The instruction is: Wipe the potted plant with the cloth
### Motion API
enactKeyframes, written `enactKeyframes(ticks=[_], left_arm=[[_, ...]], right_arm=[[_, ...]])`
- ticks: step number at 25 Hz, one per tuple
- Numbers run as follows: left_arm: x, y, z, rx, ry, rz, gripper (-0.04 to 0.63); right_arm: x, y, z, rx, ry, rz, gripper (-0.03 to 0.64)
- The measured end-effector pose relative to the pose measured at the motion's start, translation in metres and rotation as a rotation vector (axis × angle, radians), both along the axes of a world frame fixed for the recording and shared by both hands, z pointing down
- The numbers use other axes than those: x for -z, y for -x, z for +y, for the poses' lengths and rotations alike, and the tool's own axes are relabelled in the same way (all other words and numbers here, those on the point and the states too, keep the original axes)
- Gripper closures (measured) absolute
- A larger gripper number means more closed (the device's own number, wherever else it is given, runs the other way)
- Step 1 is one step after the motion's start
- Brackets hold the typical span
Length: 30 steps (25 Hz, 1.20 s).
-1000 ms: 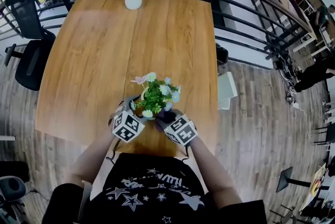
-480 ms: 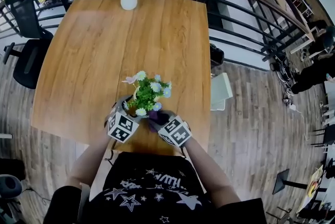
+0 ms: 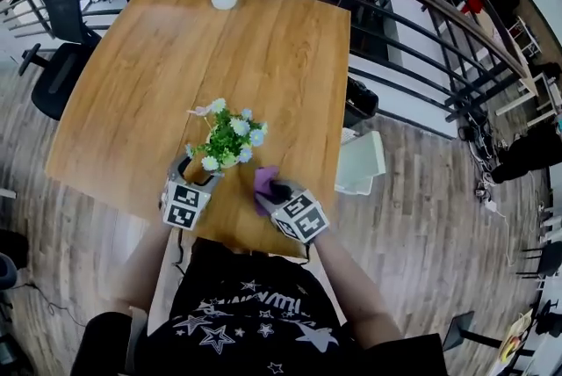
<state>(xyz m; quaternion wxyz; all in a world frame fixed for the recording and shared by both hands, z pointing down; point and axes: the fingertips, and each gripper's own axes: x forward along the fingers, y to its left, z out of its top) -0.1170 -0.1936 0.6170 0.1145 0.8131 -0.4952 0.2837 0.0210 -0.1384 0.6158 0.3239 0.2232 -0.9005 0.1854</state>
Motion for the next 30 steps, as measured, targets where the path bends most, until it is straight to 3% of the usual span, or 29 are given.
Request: enactKeyframes(ticks=[8, 13, 22, 24, 30], left_arm=[[0.022, -0.012, 0.055, 0.21, -0.016, 0.062, 0.241], [0.03, -0.012, 0.096, 0.336, -0.013, 0.143, 0.241], [0.05, -0.003, 0.144, 0.424, -0.005, 0.215, 0.242], [0.052, 0.002, 0.153, 0.453, -0.011, 0.232, 0.287], [0.058, 0.006, 0.186, 0.507, -0.043, 0.268, 0.316]], right_arm=[[0.016, -0.033, 0.021, 0.061, -0.007, -0.066, 0.515], [0.021, -0.035, 0.031, 0.075, -0.036, -0.123, 0.518], [0.032, -0.018, 0.04, 0.162, -0.003, -0.16, 0.517], [0.03, -0.016, 0.043, 0.172, 0.005, -0.15, 0.518], [0.026, -0.004, 0.057, 0.194, 0.017, -0.117, 0.517]])
